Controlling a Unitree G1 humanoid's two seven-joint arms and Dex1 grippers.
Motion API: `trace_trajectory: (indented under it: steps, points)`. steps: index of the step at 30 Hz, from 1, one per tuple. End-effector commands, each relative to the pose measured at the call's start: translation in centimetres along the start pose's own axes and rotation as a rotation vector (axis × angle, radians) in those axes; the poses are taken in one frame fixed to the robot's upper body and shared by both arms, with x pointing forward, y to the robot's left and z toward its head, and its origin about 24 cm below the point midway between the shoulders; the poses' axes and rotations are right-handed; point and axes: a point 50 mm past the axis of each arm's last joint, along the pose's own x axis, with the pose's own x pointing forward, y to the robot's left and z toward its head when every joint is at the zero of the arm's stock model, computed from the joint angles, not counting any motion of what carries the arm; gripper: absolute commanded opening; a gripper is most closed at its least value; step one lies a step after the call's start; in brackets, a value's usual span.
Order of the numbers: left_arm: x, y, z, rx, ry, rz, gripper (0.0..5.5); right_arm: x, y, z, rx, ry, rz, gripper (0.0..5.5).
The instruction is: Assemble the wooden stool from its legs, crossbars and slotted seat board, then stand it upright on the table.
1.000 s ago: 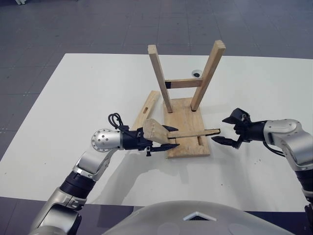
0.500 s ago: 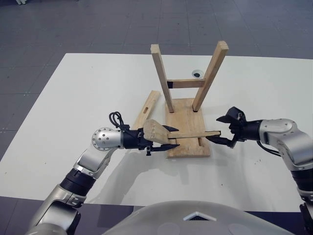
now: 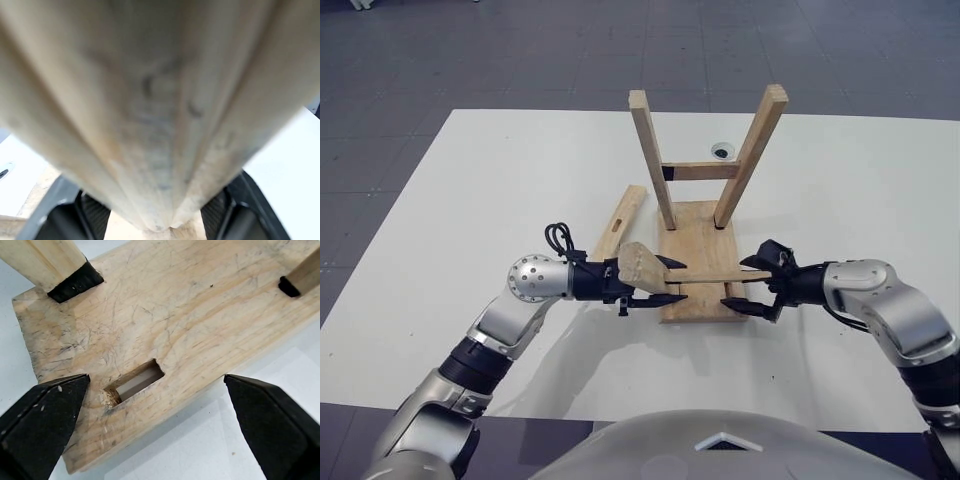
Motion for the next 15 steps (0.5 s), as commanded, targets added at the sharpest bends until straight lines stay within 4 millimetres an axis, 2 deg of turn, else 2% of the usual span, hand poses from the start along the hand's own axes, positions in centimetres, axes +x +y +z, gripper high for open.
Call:
trace_trajectory:
  steps: [1,4,6,11,15]
  points:
    - [-4.4,-7.6,-7.5,-0.627,0.608,-0.371,2.05,1.4,2.0,-0.6,0.059,0.015,-0.009,4.94]
    - [-3.9,-7.5,-8.4,-0.590,0.591,-0.282,2.05,1.2,1.7,-0.5,0.056,0.014,-0.031,4.94]
    - [-3.8,-8.5,-9.5,-0.578,0.589,-0.238,2.05,1.0,1.4,-0.4,0.052,0.016,-0.041,4.94]
    - [-3.6,-11.9,-11.2,-0.540,0.639,-0.277,2.05,0.8,1.2,-0.4,0.057,0.017,-0.052,4.94]
    - [-2.9,-13.4,-12.1,-0.534,0.643,-0.295,2.05,0.6,0.9,-0.2,0.057,0.016,-0.066,4.94]
